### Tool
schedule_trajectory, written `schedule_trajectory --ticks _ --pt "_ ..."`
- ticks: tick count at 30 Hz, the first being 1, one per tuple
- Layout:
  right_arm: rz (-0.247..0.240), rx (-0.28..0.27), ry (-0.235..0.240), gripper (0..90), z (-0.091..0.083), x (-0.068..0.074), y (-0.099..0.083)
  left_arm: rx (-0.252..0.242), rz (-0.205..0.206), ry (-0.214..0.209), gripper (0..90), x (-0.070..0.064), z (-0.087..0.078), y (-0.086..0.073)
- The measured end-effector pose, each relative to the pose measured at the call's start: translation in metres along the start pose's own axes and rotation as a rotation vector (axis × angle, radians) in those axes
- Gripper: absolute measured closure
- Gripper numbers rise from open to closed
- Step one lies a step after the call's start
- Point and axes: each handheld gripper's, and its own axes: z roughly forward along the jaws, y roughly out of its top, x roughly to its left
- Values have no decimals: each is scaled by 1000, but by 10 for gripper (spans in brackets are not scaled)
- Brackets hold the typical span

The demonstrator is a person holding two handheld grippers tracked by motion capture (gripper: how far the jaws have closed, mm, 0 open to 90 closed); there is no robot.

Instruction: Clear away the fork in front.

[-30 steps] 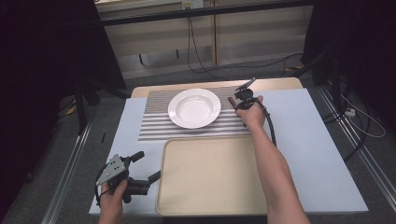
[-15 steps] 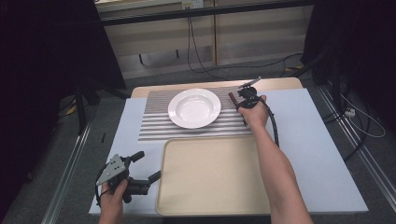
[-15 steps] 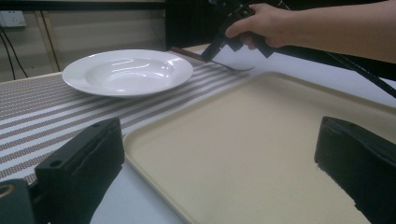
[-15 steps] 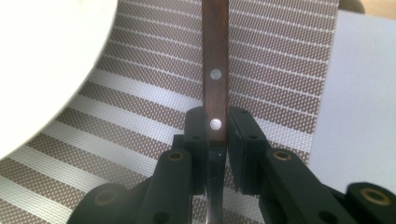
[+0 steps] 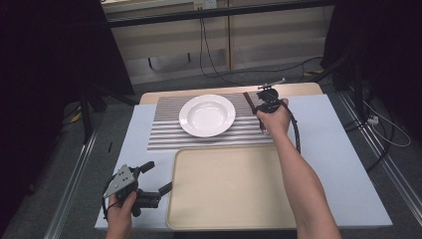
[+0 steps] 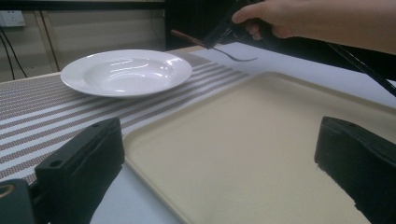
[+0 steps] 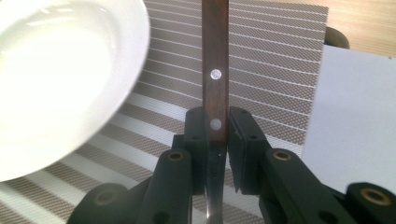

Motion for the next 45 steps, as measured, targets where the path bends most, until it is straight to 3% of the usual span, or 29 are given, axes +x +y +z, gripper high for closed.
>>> schedule_trajectory --ticks 9,10,20,37,45 --pt "2 -81 31 788 -23 5 -1 -3 1 7 18 -3 2 2" --pt "14 -94 54 788 -27 6 -2 -3 1 4 18 -2 2 3" --pt "-6 -171 112 788 -46 19 -13 -10 -20 33 19 -3 4 10" --pt "-53 -242 195 787 -70 35 -40 -7 -38 21 19 -13 23 27" --pt "-63 -261 214 787 -77 35 -51 2 -50 26 19 -16 29 32"
